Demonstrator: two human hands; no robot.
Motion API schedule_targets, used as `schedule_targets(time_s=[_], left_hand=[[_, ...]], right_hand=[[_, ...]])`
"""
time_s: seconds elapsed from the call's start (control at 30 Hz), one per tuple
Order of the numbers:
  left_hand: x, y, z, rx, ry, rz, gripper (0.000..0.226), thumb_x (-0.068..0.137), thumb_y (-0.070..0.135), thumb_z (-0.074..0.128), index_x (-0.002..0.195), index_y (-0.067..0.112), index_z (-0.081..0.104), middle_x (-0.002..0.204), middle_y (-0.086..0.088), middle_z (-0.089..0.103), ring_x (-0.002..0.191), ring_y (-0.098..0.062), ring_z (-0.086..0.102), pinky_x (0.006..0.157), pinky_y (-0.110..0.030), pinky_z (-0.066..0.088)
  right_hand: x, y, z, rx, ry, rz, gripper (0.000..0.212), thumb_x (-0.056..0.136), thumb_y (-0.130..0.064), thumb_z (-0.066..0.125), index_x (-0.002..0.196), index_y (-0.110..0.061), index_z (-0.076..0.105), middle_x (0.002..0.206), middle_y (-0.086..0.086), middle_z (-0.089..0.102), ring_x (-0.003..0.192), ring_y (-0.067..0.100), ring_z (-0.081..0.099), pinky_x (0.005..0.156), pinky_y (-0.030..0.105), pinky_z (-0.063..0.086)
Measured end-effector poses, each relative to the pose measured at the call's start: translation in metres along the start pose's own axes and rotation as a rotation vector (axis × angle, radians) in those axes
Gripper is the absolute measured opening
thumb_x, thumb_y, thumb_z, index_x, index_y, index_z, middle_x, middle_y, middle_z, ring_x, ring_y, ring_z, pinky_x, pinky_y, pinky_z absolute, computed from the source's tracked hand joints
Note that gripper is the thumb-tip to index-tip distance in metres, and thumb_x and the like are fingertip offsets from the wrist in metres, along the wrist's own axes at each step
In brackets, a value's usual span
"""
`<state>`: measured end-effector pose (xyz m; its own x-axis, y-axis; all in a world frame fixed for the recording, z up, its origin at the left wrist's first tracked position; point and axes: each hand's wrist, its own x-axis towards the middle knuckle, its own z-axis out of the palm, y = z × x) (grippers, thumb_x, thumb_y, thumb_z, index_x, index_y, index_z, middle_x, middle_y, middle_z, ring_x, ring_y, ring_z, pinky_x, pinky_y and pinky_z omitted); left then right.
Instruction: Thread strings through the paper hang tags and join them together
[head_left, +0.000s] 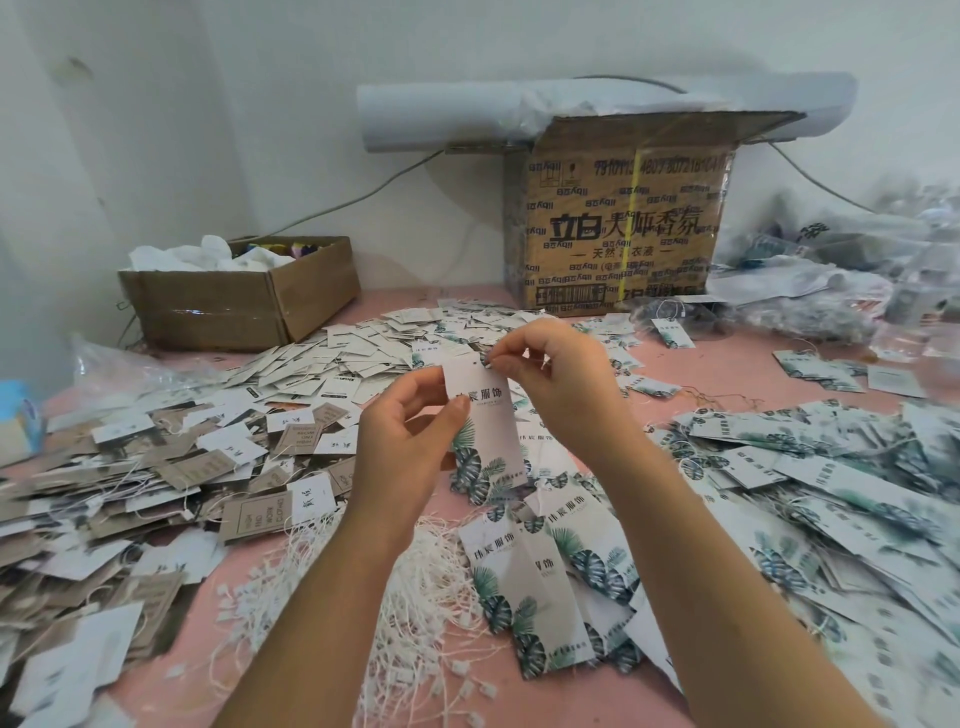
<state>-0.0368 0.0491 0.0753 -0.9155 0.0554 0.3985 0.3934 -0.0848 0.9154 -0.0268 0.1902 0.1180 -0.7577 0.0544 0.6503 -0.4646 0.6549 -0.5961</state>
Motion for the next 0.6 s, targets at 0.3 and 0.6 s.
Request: schedule_targets(time_s=[0.3,0.6], left_hand=[[-0.0015,0.0033,0.0004,0.013,-0.015,0.033,0.014,0.087,0.008,0.063,0.092,0.021,0.063,0.085,0.01,0.071,0.073,-0.01,0.068,0.06,-0.036,0.058],[-0.0017,0.0044,0.0021,-0.025,-0.086,0.095,0.027,0.086,0.003,0.063,0.095,0.029,0.065,0.086,0.012,0.071,0.074,-0.007,0.068,0.061,-0.018,0.052]], right_hand=[[-0.0017,-0.0022,0.0006,-0.055,0.033,-0.056,0.005,0.084,-0.009,0.065,0.082,-0.008,0.069,0.07,-0.018,0.047,0.067,-0.003,0.042,0.061,0.006,0.031],[-0.0016,-0.0047,0.0002,-0.127,0.011,-0.079,0.008,0.086,-0.012,0.062,0.085,-0.008,0.068,0.072,-0.016,0.045,0.069,-0.003,0.039,0.063,0.005,0.03]])
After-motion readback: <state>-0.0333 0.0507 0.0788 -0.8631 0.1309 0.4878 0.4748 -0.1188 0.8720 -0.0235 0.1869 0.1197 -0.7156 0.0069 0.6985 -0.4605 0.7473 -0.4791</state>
